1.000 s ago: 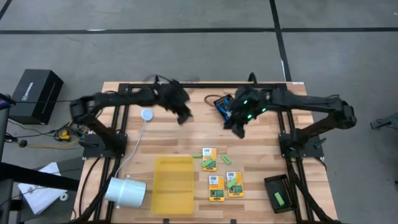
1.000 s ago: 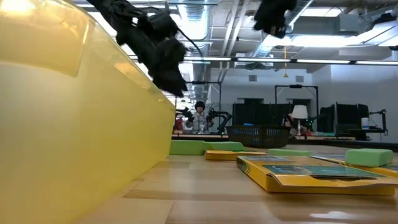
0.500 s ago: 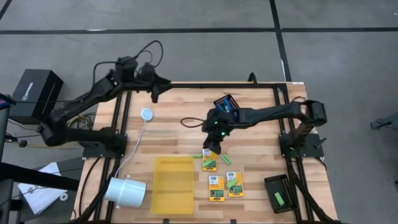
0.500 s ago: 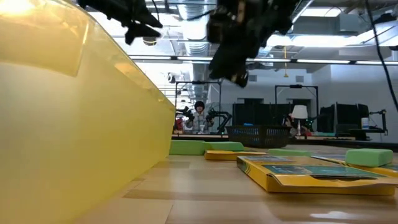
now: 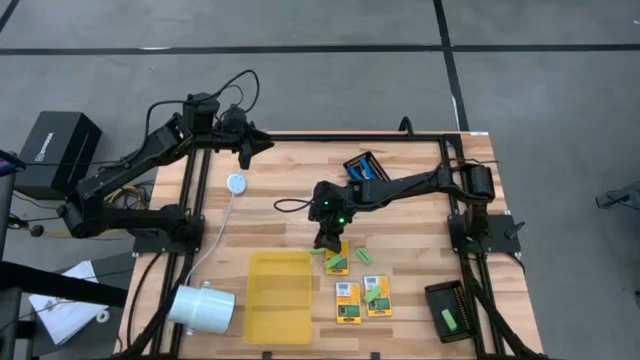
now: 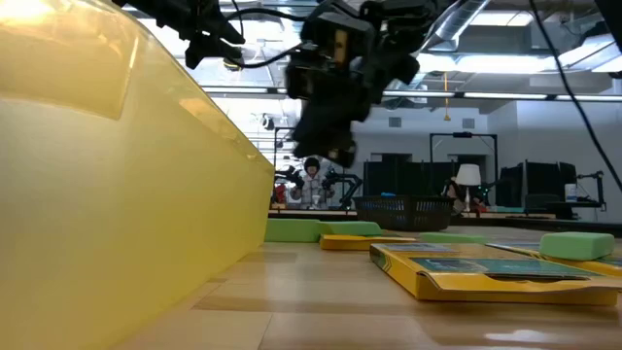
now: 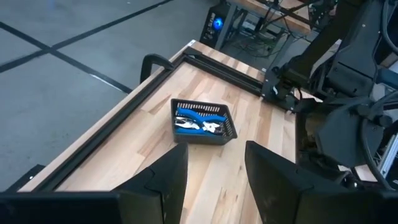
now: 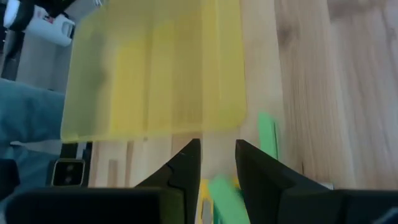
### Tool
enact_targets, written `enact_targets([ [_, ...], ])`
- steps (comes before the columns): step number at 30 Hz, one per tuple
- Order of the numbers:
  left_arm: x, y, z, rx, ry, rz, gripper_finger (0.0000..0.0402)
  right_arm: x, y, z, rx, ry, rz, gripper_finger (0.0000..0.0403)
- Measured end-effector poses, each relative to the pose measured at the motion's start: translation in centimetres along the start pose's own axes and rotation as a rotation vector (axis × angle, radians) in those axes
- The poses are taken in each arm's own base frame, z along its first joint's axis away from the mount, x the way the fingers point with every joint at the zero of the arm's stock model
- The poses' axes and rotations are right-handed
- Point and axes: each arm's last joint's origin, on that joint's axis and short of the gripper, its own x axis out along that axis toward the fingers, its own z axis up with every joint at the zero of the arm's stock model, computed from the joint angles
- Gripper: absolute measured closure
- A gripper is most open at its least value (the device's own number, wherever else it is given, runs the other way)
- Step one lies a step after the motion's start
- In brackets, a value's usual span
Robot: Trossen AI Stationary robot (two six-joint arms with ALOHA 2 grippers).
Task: Pick & Place School Supplies
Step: Put the green eraser into the bottom black bin
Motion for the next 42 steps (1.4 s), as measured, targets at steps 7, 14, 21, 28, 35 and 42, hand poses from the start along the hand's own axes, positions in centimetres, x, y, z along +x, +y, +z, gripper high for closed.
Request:
enact_targets([
  [7, 0.0, 0.0, 0.0, -0.001, 0.005, -0.018, 0.0247, 1.5, -1.2, -0.7, 0.014, 0.067, -0.029, 0.0265],
  [14, 0.0, -0.1, -0.1, 0.024, 0.007, -0.023, 0.0247, 2.8, -2.3, -1.4, -0.009, 0.12, -0.06, 0.0251],
  [21, 0.0, 0.0, -0.1, 0.023, 0.009, -0.022, 0.0247, 3.7, -2.9, -2.2, 0.025, 0.169, -0.053, 0.0265],
  [28, 0.0, 0.0, -0.1, 0.022, 0.012, -0.022, 0.0247, 4.2, -3.3, -2.4, 0.024, 0.178, -0.046, 0.0269],
  [35, 0.0, 0.0, -0.1, 0.021, 0.016, -0.022, 0.0247, 4.5, -3.5, -2.5, 0.024, 0.178, -0.05, 0.0273],
  [42, 0.0, 0.0, -0.1, 0.031, 0.016, -0.021, 0.0247, 4.2, -4.1, -2.2, 0.03, 0.157, -0.067, 0.028],
])
